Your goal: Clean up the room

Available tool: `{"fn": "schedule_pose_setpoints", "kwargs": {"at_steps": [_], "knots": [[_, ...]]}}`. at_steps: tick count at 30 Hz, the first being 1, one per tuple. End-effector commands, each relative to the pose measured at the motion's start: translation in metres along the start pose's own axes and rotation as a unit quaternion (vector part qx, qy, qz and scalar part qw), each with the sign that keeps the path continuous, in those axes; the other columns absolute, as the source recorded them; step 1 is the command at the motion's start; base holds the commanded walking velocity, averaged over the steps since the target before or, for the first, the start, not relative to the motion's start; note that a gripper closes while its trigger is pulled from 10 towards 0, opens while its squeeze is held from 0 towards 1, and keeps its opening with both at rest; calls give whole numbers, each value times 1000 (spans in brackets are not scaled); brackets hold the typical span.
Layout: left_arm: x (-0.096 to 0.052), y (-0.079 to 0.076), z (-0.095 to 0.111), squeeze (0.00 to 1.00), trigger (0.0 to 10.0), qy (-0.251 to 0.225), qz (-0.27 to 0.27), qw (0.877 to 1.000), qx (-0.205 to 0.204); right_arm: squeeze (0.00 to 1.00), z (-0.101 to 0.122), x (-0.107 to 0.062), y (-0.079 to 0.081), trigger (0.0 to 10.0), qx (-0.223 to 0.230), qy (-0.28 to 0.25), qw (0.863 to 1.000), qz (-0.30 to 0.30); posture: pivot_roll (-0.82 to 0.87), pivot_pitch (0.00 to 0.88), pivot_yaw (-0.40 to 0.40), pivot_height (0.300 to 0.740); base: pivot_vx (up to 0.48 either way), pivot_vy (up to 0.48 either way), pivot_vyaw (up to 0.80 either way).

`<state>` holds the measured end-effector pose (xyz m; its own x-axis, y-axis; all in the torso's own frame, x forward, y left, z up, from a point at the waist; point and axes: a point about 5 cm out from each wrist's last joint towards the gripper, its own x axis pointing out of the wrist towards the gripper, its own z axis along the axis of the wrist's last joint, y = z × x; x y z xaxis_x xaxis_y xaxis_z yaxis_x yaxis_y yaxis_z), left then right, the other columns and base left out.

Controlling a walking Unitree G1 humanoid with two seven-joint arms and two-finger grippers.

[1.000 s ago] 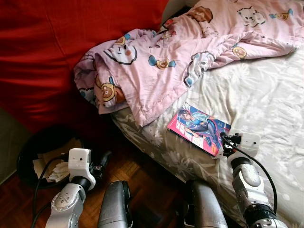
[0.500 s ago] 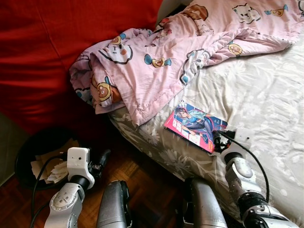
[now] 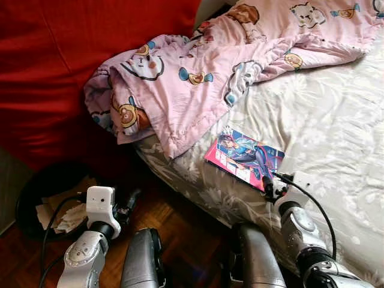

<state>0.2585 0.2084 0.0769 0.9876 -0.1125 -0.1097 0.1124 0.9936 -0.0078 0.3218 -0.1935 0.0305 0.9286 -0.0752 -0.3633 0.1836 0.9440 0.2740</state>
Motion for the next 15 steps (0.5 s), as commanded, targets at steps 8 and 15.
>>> {"fn": "schedule_pose_setpoints", "kwargs": {"at_steps": [8, 15], "knots": [[-5, 2, -9, 0, 10000, 19, 8, 1000, 1, 0, -15, -3, 6, 0, 10, 24, 1000, 14, 118, 274, 19, 581, 0, 0, 0], [-5, 2, -10, 0, 10000, 20, 8, 1000, 2, 0, -11, -3, 4, 0, 6, 12, 1000, 12, 117, 271, 18, 581, 0, 0, 0]]}}
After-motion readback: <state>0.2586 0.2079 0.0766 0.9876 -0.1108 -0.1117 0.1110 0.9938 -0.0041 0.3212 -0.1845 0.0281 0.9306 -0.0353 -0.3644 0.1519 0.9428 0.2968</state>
